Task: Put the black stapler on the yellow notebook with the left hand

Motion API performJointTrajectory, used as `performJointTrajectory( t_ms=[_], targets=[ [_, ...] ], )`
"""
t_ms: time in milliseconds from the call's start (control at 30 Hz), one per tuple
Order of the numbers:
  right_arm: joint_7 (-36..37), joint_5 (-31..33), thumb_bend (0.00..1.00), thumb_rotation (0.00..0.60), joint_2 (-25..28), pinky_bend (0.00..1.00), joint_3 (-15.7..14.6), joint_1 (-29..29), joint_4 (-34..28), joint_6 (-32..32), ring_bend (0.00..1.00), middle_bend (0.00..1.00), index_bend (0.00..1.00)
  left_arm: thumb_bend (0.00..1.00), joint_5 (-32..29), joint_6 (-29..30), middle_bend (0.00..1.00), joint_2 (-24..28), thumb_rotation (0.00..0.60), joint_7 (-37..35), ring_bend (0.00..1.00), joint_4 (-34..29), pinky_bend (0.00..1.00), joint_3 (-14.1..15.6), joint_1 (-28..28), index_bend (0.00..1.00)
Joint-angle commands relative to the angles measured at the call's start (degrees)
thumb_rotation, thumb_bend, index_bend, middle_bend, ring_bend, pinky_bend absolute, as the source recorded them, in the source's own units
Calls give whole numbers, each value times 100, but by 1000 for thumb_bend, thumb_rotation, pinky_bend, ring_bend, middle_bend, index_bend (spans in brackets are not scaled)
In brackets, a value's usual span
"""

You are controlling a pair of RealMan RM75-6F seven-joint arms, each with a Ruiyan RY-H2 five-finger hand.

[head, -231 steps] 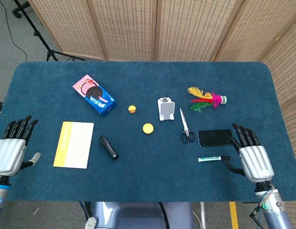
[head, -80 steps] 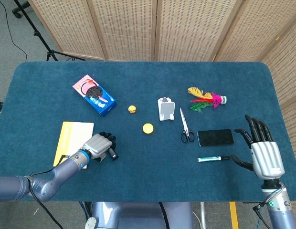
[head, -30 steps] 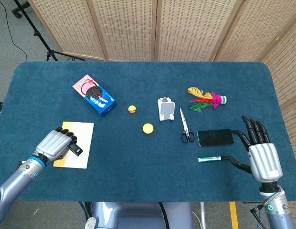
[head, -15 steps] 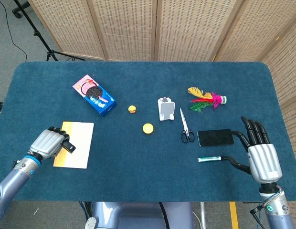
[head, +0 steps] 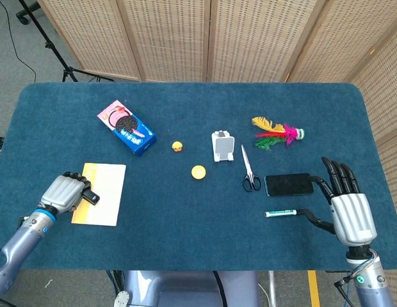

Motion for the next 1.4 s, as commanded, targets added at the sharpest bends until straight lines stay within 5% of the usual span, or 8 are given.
performJointTrajectory(
  t_ms=[33,433,667,767,967,1233,1400],
  targets=[
    [0,-3,208,600,-5,55,3,0,4,4,0,28,257,581,65,57,353,-169,600,2,225,140,243,-67,71,574],
    [5,-31,208,600,-44,55,-2,-9,36,16,0,28,257,548,44,137,273,-393,600,99,185,248,242,-283,195,544],
    [23,-73,208,600,-117,55,4,-7,108,49,0,28,257,462,63,-39,23,113,600,-81,2,-284,178,-414,133,264],
    [33,-97,208,600,-139,55,21,-11,128,91,0,28,257,404,49,-197,0,330,600,-113,0,-481,119,-417,80,141],
    [95,-149,208,600,-173,55,39,-21,164,161,0,28,257,367,-18,-470,0,667,600,-108,0,-736,59,-407,-16,52],
    [123,-171,208,600,-153,55,21,-21,162,134,0,27,257,364,441,132,0,1210,600,-826,0,-1289,45,-761,242,10],
    [95,-123,208,600,-114,55,-1,-9,132,45,0,27,257,352,722,981,0,1979,600,-693,0,-2368,45,-823,646,0]
  ],
)
